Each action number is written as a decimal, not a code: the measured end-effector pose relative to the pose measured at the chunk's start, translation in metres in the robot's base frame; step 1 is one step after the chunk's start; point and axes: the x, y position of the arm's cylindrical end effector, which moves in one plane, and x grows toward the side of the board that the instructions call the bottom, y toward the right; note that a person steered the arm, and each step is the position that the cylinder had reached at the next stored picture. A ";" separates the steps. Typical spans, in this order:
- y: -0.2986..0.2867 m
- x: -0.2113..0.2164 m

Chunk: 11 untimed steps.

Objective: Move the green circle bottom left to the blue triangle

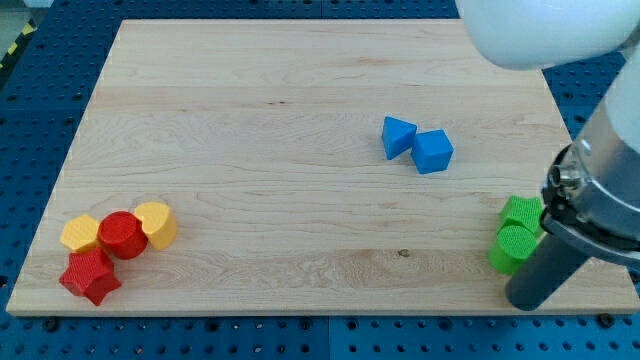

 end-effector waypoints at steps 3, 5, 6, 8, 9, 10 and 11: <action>0.017 -0.013; 0.008 -0.034; -0.010 -0.044; -0.040 -0.071; -0.059 -0.084; -0.072 -0.099; -0.090 -0.112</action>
